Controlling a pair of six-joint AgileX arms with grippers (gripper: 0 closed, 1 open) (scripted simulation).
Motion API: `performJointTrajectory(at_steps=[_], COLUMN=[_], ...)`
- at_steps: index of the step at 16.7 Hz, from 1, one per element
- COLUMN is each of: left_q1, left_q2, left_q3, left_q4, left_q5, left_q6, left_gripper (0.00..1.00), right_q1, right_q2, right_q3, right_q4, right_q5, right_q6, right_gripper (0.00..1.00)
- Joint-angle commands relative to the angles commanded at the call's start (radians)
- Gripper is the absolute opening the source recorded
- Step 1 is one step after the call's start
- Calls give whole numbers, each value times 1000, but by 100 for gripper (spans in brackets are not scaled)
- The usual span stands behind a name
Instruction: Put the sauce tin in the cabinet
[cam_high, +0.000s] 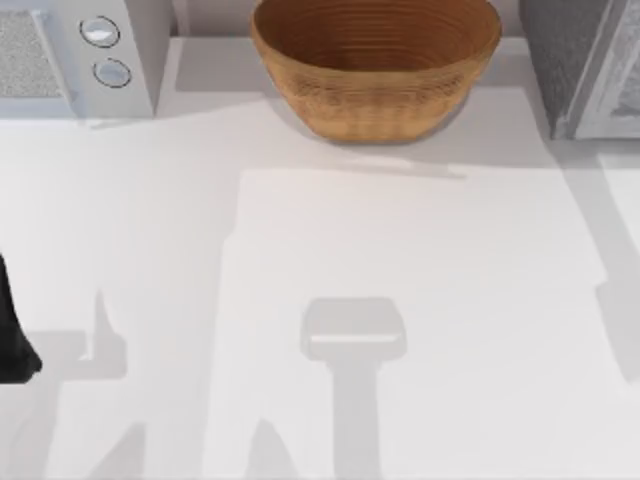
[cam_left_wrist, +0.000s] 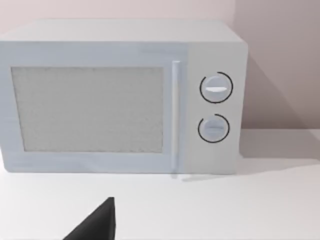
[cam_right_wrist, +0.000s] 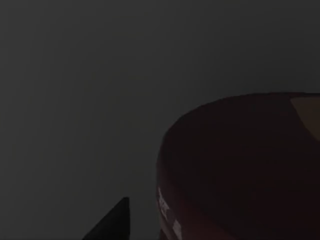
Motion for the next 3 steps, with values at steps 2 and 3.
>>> performJointTrajectory(at_steps=[2,3], left_q1=[0,0], left_q2=[0,0], left_q3=[0,0], left_q4=[0,0], left_q5=[0,0], left_q6=[0,0], left_gripper=[100,100], right_q1=[0,0], right_q2=[0,0], right_q3=[0,0], right_q4=[0,0], right_q5=[0,0], right_q6=[0,0], right_gripper=[100,100])
